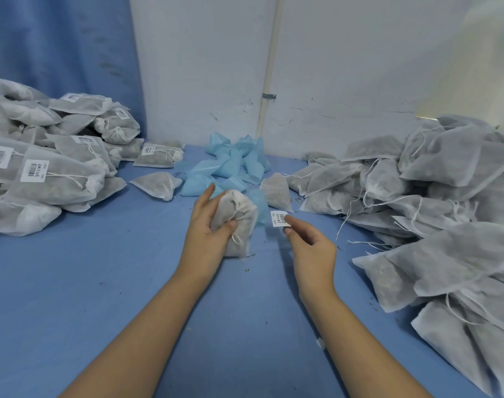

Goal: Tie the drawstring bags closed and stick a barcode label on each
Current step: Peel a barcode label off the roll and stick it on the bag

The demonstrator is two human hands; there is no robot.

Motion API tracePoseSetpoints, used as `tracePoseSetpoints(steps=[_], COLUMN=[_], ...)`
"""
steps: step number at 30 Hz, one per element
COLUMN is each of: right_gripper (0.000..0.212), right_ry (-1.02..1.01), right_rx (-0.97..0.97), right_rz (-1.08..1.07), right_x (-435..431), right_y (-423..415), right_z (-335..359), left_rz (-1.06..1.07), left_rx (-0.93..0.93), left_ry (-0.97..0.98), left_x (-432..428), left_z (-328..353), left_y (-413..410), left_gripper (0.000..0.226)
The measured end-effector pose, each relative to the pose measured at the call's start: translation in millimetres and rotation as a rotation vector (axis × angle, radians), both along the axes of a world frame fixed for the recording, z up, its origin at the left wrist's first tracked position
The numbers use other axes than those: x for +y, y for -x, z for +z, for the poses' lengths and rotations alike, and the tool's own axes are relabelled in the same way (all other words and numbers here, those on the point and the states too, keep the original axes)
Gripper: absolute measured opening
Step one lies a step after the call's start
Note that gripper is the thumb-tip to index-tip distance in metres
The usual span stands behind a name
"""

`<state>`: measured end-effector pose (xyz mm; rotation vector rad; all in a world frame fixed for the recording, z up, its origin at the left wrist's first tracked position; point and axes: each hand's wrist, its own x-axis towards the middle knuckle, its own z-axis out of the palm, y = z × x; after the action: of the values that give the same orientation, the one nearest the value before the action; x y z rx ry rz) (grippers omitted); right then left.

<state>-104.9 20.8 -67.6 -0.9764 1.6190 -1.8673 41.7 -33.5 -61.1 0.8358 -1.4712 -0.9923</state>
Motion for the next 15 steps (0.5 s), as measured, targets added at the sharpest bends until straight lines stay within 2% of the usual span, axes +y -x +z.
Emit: tracePoseSetpoints(steps=[5,7,10,15], right_gripper=[0.013,0.018,0.023,0.005], right_ry=[0.052,0.046,0.004,-0.16], right_rx=[-0.241,-0.365,-0.604,-0.893], right_rz=[0.0,0.032,0.12,0.239], right_x=[2.2,3.1,3.8,7.3], right_y=[-9.8,-13.2,-20.2,-39.8], right_z=[5.1,10.2,20.3,25.9], left_rz=[0.127,0.144,0.154,0.205], left_rx=[0.224,0.315,0.412,0.479], left_ry=[-0.128,-0.213,-0.325,-0.367], left_x=[-1.2,-0.4,1.7,8.5], left_z=[6.6,9.5,11.8,16.0], left_y=[6.3,9.1,13.3,21.9], left_gripper=[0.051,0.047,0.035,0.033])
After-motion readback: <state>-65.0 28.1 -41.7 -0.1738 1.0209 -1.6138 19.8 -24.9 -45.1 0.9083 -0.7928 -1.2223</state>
